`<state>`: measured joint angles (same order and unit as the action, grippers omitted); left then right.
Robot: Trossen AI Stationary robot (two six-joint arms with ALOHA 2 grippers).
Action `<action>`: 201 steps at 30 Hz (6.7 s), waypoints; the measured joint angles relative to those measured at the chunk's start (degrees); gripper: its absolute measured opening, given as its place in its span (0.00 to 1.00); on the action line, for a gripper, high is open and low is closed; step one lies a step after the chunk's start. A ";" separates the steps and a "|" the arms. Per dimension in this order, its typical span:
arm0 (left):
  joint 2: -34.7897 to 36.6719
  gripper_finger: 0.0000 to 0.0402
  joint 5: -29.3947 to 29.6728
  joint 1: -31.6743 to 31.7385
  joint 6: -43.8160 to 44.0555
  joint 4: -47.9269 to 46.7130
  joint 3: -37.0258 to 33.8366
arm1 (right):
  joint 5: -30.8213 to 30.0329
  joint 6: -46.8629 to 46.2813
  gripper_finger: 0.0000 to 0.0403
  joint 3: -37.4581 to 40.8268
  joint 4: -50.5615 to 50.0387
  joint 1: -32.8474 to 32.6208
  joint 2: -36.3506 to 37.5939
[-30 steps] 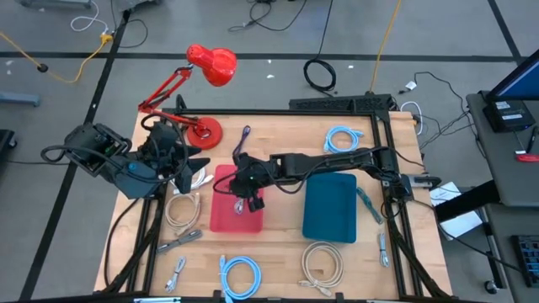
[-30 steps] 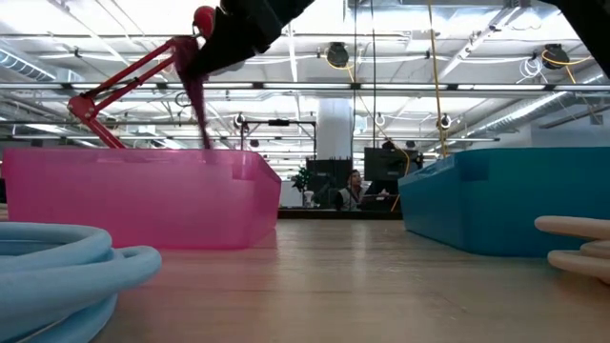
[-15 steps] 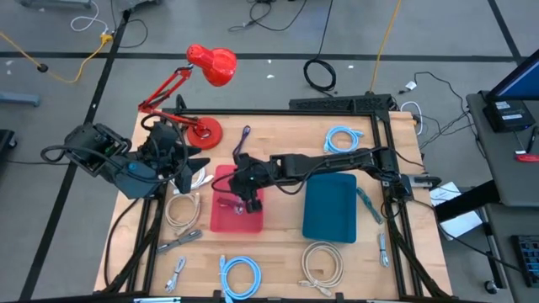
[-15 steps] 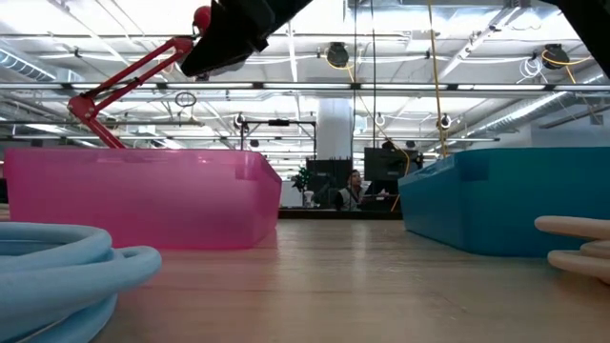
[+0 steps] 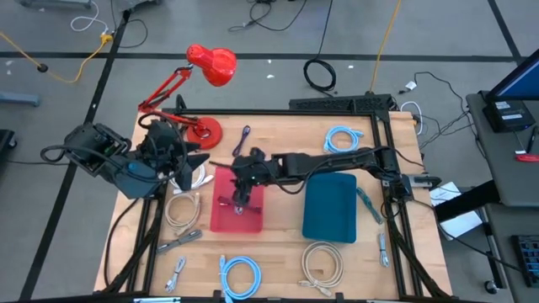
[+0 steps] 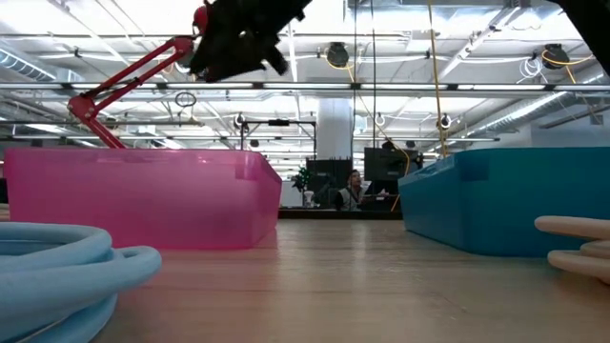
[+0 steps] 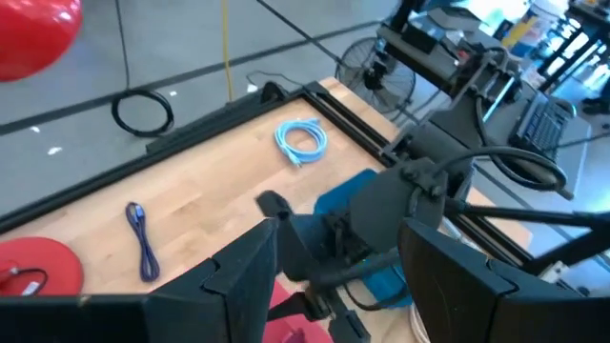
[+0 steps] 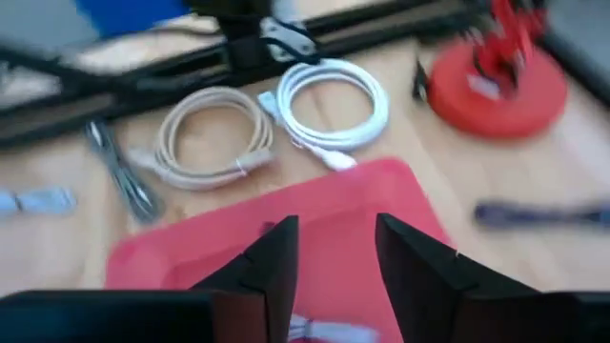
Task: Pick & Place USB Port
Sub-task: Put the top blue HDMI cable into the blue bin
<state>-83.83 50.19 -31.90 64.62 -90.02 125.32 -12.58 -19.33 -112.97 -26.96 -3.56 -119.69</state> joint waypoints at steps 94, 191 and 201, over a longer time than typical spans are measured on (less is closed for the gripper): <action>-8.79 0.55 -11.15 6.53 2.93 16.92 -9.77 | 10.18 -10.40 0.61 46.83 -27.86 46.27 35.03; -8.37 0.55 -1.28 -1.42 14.60 13.70 -9.75 | 18.75 -11.94 0.11 50.74 -16.19 -20.30 36.92; -8.39 0.55 -0.60 -3.60 15.47 17.11 -9.75 | 18.90 -15.97 0.13 56.16 -11.35 -22.66 36.91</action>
<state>-92.23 49.58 -35.51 80.09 -72.90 115.57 6.33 -35.30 -56.81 -38.31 -26.22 -82.78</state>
